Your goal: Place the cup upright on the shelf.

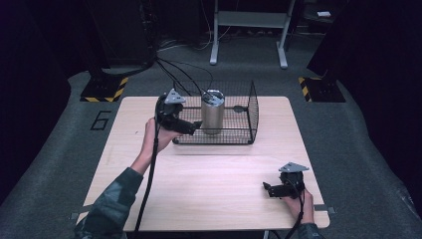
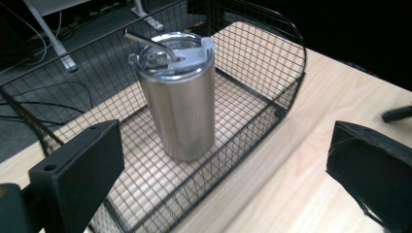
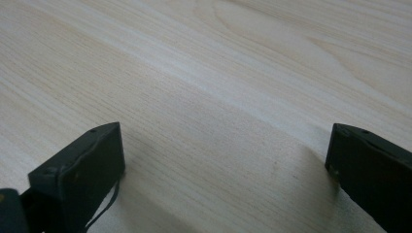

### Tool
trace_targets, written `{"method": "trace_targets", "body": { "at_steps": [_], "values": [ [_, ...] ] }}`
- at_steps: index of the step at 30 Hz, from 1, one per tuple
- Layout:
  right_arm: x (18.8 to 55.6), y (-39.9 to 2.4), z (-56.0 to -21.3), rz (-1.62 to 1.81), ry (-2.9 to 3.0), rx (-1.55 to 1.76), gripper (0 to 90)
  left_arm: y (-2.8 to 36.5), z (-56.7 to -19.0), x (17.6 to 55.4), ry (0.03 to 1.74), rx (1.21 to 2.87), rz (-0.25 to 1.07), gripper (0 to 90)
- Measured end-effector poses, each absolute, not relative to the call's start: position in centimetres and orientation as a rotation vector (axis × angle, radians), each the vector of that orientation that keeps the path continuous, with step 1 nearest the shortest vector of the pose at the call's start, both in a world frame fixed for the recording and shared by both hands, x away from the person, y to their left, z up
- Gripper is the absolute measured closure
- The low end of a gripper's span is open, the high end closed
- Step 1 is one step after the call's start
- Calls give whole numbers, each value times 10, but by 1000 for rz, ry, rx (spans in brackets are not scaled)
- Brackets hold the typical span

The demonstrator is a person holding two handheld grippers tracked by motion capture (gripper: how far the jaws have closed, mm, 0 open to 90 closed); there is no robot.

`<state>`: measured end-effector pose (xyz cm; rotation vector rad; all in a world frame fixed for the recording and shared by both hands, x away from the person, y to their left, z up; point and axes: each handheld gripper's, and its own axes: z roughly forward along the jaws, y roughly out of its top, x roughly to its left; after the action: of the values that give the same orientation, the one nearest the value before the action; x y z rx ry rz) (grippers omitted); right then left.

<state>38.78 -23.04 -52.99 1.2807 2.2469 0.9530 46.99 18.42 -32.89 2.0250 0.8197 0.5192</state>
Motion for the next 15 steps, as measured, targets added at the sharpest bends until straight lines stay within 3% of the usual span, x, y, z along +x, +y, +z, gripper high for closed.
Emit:
{"method": "trace_targets", "body": {
  "at_steps": [15],
  "values": [
    [388, -230, -530, 953, 2246, 1282, 2, 238, -361, 413, 882, 2053, 518, 2]
  ]
}}
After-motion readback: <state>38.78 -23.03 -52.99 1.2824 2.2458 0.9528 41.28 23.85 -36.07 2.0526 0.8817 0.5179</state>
